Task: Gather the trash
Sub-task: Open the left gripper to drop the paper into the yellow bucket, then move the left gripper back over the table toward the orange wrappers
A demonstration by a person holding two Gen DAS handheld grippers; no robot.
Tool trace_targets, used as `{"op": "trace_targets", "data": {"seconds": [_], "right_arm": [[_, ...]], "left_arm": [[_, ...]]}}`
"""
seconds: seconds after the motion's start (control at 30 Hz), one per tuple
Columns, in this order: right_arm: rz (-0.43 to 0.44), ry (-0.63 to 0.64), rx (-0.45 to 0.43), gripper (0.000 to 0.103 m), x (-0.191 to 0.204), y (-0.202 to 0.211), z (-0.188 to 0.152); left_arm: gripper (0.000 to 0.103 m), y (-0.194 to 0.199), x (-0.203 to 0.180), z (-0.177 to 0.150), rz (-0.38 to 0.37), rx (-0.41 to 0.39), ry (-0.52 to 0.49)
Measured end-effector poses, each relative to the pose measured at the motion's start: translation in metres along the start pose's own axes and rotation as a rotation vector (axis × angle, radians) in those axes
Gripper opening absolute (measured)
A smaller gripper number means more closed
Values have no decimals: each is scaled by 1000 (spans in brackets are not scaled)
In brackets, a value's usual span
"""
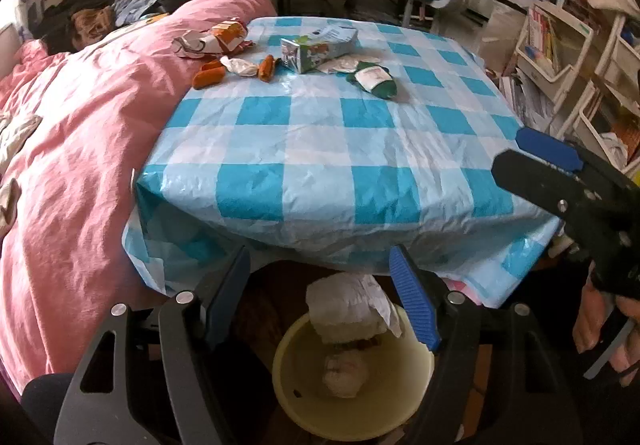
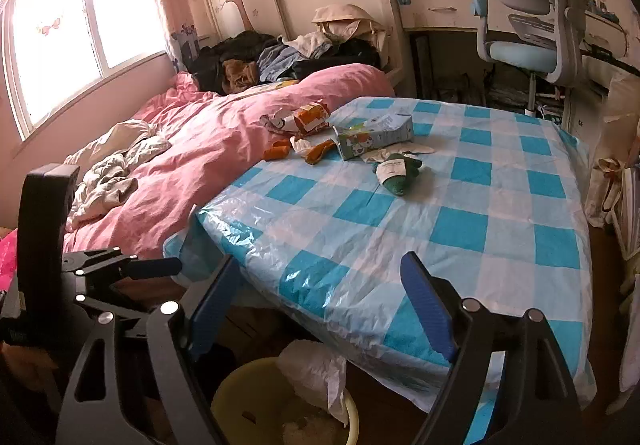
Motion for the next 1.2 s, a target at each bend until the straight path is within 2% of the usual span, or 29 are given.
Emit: {"op": "trace_targets", "data": {"seconds": [0.93,1.2], "right_arm": [[-4,6,8,82,3,-5,-2],[-12,0,7,83,0,-9,-3]], "left_arm": [[73,-4,4,6,9,-14,25],[74,-15,12,37,0,-24,60]]}}
Point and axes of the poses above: each gripper's, at about its wrist camera, not at the fingertips, and y roughly against the way its jaws point, x to its left, z to its top, the point moved 3 cm from there along -y, roughly the way its jaws point, and after that the axes turned 5 degrees about z, right-handed, at the moved point
